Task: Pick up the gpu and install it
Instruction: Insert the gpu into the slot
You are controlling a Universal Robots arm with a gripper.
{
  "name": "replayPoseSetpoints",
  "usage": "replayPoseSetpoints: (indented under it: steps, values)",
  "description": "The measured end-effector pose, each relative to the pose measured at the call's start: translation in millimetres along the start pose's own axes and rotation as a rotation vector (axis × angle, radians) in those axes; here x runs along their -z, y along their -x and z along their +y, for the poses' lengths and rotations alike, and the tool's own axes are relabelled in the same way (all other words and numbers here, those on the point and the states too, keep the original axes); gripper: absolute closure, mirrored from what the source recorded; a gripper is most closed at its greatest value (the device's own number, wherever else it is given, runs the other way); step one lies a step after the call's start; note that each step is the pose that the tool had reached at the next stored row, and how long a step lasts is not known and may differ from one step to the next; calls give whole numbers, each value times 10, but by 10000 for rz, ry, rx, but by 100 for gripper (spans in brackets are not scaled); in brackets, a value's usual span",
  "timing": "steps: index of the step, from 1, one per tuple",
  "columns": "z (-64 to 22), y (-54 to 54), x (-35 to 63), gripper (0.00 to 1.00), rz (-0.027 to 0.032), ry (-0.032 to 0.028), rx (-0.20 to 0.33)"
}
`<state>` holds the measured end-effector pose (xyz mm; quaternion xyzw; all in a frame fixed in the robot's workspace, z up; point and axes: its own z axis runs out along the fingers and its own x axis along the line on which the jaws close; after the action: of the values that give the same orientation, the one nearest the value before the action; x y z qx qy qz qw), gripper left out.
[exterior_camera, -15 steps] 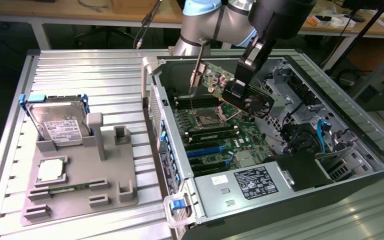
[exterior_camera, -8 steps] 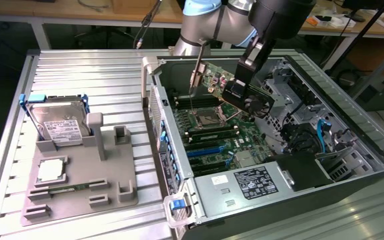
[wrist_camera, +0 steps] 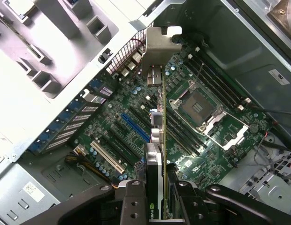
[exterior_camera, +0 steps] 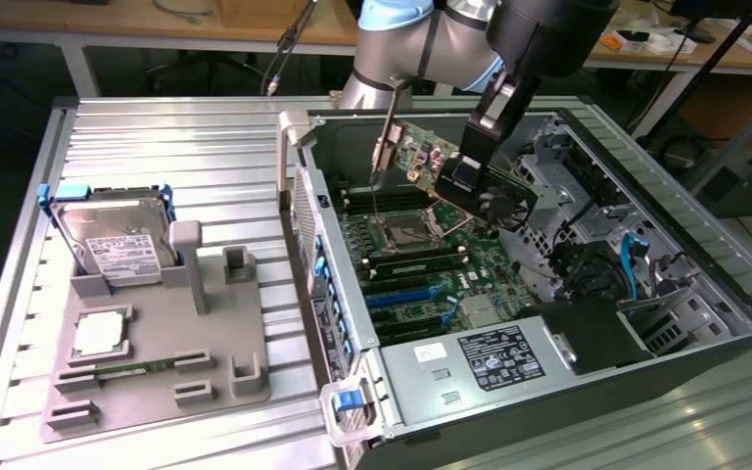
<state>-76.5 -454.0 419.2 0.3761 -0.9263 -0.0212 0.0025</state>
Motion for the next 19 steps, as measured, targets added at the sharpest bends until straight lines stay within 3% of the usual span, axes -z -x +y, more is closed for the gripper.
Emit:
replayPoseSetpoints:
  steps: [19]
  values:
    - [0,0,0,73,5,1,121]
